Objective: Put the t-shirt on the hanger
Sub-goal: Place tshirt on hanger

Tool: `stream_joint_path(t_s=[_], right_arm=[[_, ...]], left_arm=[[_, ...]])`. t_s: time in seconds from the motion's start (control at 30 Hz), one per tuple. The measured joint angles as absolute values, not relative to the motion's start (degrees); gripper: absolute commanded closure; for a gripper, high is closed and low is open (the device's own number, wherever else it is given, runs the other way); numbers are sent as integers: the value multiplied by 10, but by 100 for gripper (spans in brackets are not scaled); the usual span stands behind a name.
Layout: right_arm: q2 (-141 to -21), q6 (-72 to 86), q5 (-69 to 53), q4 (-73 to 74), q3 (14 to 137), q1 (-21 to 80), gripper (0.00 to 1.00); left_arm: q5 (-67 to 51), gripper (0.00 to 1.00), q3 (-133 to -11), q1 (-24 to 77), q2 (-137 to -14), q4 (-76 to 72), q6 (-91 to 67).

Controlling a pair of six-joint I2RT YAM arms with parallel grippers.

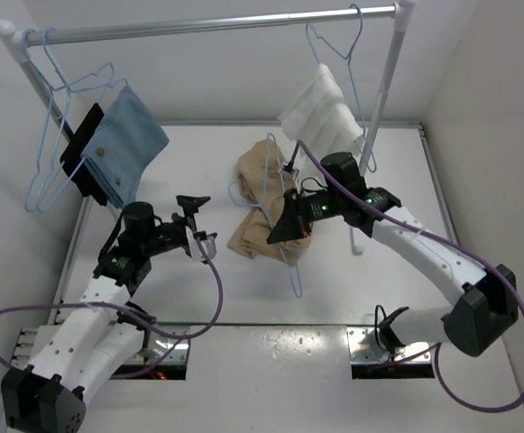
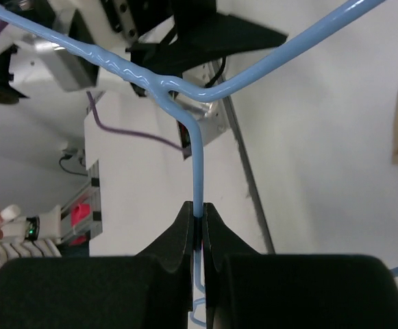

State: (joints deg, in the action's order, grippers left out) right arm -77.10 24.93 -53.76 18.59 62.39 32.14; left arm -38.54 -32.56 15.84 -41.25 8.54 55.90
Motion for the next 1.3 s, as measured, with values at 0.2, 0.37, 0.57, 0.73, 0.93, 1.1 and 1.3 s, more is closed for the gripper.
stream_joint_path(t_s=[0.2, 0.37, 0.57, 0.73, 0.93, 1.1, 1.3], right_arm=[[-697, 224, -537, 236, 587, 325, 100], [-675, 214, -547, 248, 548, 328, 100], [-681, 212, -552, 269, 509, 328, 100], [-705, 216, -560, 246, 509, 332, 100], [-763, 206, -575, 261, 533, 338, 100], [-780, 186, -576, 283, 553, 340, 100], [-779, 177, -553, 287, 555, 345, 100]], left_arm=[[-467, 0, -364, 158, -504, 90, 716], [-539, 0, -449, 179, -590, 83, 802], [-577, 0, -502, 233, -645, 97, 894], [-585, 0, -503, 273, -665, 120, 947], [-579, 0, -518, 281, -713, 136, 972], [-572, 17, -560, 281, -764, 148, 981], [-554, 71, -617, 282, -809, 249, 1026]])
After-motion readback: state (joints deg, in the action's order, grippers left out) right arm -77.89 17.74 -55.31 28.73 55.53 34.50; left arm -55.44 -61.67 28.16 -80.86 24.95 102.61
